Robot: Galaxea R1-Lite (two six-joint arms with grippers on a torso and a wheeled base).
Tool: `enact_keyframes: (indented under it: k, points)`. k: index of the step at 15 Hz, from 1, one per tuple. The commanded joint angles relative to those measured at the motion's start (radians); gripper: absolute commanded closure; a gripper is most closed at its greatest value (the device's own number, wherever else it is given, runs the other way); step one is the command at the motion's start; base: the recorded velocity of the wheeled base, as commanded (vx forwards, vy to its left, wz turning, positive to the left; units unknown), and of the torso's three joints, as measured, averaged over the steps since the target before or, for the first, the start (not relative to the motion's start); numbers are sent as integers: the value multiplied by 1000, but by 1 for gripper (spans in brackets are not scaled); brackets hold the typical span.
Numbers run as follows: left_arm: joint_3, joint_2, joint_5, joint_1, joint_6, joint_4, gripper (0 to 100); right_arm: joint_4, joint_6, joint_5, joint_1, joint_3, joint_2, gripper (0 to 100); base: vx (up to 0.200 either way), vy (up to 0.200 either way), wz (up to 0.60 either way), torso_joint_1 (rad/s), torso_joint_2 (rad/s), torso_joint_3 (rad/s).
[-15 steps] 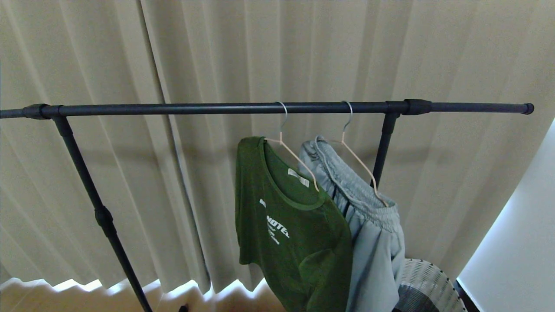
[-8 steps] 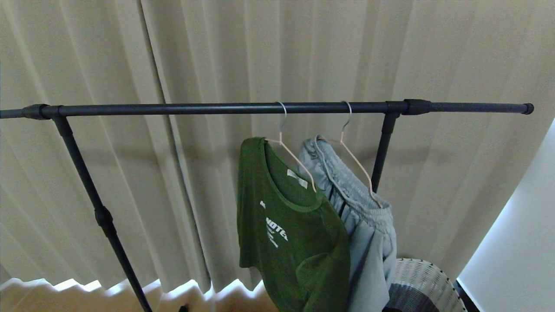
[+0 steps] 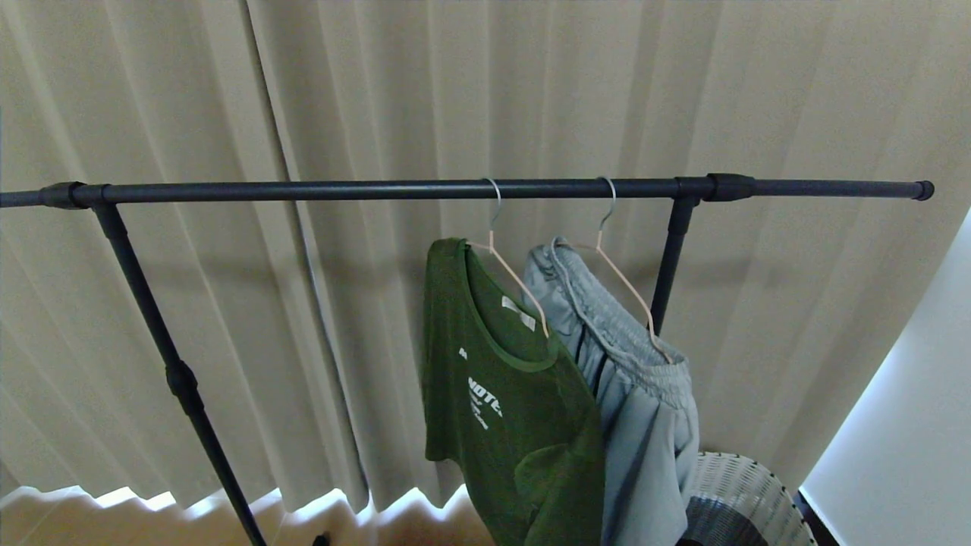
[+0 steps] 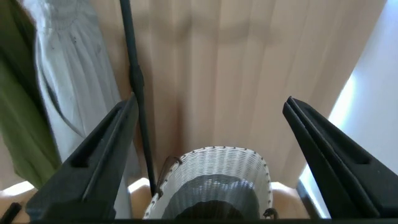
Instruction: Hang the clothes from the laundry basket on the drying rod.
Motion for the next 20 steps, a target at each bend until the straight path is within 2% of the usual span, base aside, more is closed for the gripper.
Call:
enact_keyframes:
  k: [1,20]
  points:
    - [1,-1,0,1,1,2,0,0,0,0,0,0,-1,0,0,0,0,0,0,0]
    - [1,-1,0,1,0,3,0,0,-3,-2,0,0,-1,0,0,0,0,0,0,0]
